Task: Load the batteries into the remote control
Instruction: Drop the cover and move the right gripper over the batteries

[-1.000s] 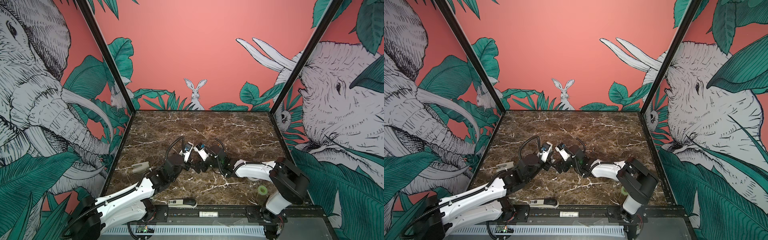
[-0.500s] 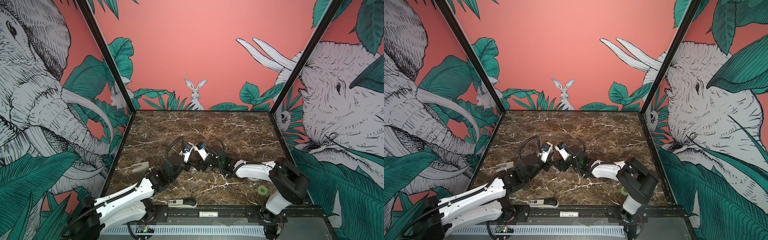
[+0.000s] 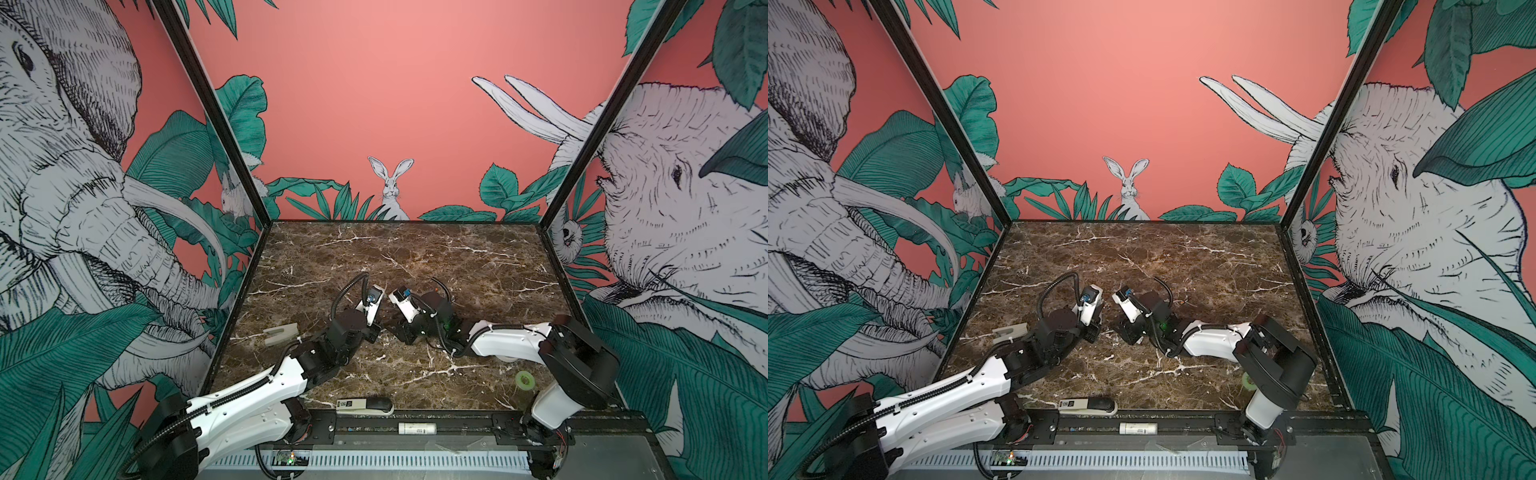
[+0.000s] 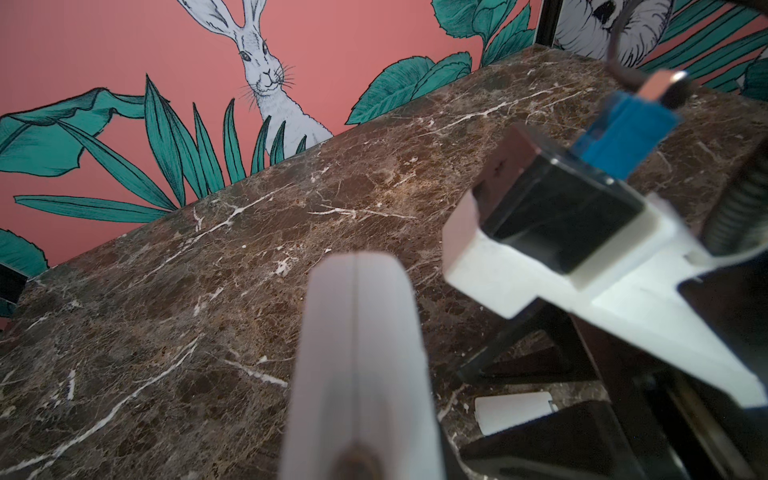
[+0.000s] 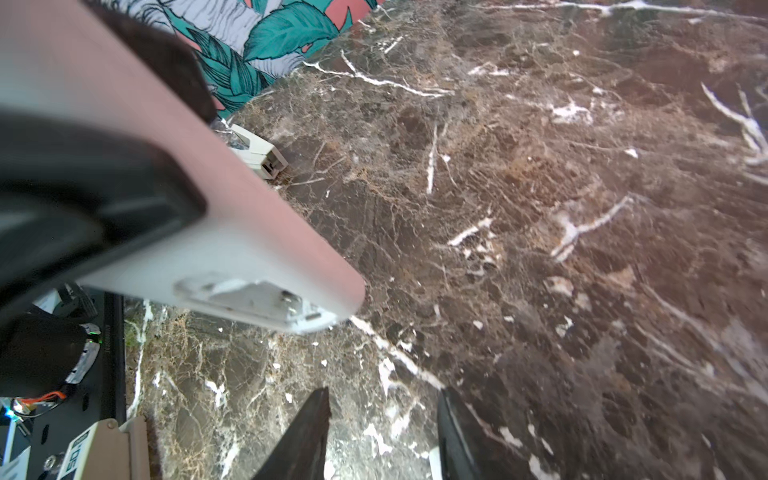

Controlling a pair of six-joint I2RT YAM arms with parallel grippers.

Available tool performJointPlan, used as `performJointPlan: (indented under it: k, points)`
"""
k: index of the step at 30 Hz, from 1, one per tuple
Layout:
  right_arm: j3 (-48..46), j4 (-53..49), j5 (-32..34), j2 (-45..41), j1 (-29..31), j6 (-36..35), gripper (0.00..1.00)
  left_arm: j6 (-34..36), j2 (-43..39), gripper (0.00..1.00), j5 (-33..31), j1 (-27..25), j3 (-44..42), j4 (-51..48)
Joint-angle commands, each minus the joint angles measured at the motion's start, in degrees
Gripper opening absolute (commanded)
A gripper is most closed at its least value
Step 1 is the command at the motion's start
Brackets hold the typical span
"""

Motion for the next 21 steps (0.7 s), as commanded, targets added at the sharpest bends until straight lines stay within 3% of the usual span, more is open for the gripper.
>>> performJointPlan:
  k: [1, 13, 21]
  points:
    - [0.7, -5.4, 4.2, -2.4, -0.6, 1.7, 0.33, -0.3, -1.6, 0.0, 1.7, -0.2, 2.3, -1.1]
    - [10.9, -33.7, 14.0, -1.4, -5.7, 13.3, 0.33, -6.4, -1.0, 0.0, 10.2, 1.2, 5.5, -6.3]
    - [16.9, -44.7, 18.3, 1.8, -9.1, 17.7, 0.34, -8.6, 0.1, 0.0, 17.9, 2.3, 7.2, -9.3]
